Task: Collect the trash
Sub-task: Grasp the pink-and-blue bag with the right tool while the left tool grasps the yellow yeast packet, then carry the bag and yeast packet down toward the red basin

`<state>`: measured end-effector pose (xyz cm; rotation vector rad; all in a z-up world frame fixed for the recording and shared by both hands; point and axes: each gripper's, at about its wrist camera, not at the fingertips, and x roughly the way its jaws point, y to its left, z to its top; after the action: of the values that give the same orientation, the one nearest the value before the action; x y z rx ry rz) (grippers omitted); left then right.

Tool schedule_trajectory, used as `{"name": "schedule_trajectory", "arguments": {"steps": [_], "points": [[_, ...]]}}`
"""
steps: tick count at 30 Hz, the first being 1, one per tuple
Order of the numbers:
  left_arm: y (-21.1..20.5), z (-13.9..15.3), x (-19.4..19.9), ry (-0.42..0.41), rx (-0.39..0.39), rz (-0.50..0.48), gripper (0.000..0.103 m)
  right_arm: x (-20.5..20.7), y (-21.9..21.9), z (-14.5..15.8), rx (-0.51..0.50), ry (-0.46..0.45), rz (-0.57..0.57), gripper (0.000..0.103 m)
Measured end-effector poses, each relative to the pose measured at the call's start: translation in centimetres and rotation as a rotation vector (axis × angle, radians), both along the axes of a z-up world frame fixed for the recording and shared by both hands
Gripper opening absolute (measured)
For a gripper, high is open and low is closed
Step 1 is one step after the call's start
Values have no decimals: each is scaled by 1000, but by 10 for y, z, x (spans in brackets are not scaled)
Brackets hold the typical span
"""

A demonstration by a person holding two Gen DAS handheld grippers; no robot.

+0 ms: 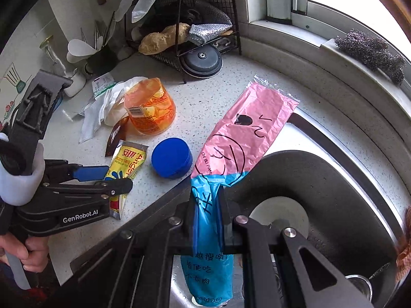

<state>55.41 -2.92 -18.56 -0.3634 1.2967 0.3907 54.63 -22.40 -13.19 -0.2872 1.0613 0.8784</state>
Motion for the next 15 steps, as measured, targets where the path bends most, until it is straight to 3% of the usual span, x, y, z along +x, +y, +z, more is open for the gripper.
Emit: {"name": "schedule_trajectory", "arguments": {"steps": [6,15], "points": [[7,17,-50,-45,-9,36,37,-33,14,13,3,-33,68,10],[11,53,-114,-114,36,124,37,-84,38,39,34,-65,164,10]]}}
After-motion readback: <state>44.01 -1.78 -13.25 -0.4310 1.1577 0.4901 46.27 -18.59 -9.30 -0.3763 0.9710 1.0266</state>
